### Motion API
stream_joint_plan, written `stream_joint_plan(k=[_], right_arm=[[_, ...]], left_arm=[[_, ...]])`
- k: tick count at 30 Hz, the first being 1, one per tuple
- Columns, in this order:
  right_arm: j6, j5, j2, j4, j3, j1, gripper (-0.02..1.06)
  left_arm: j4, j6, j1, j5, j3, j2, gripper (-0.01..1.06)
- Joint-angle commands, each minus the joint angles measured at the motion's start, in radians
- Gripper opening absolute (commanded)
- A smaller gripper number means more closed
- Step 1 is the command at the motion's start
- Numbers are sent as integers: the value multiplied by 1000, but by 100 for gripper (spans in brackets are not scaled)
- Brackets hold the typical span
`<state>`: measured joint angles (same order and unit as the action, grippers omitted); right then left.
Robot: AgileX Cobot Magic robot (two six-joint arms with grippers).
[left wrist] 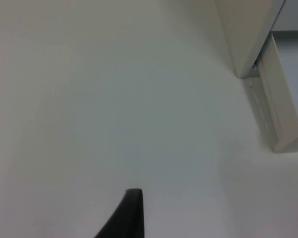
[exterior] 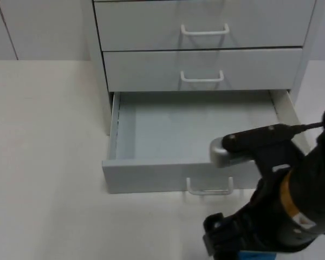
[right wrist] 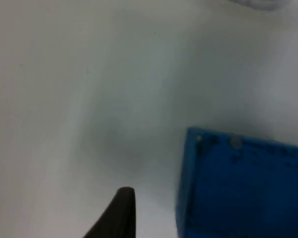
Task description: Open the drawer with the left hand, place the block into the drawer with the right hand, then close the drawer with the left hand.
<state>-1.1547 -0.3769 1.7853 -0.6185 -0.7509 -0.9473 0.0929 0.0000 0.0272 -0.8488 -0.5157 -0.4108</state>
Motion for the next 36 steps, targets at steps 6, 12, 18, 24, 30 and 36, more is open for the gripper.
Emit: stream_joint_plan(k=[6, 12, 18, 24, 30, 36], right_arm=[[-3, 6, 59, -4, -38, -6, 88], [9, -21, 39, -7, -45, -5, 20], [80, -30, -119, -5, -45, -5, 0], [87, -45, -306, -163, -45, 29, 0], [37, -10, -315, -243, -45, 171, 0], [37, 159, -231, -278, -67, 326, 0]], left_arm=[[7, -6, -5, 6, 4, 4, 105], [7, -6, -5, 6, 4, 4, 105], [7, -6, -5, 6, 4, 4, 105], [7, -6, -5, 6, 4, 4, 105], [7, -6, -5, 8, 4, 4, 105], [7, -6, -5, 8, 4, 4, 105]])
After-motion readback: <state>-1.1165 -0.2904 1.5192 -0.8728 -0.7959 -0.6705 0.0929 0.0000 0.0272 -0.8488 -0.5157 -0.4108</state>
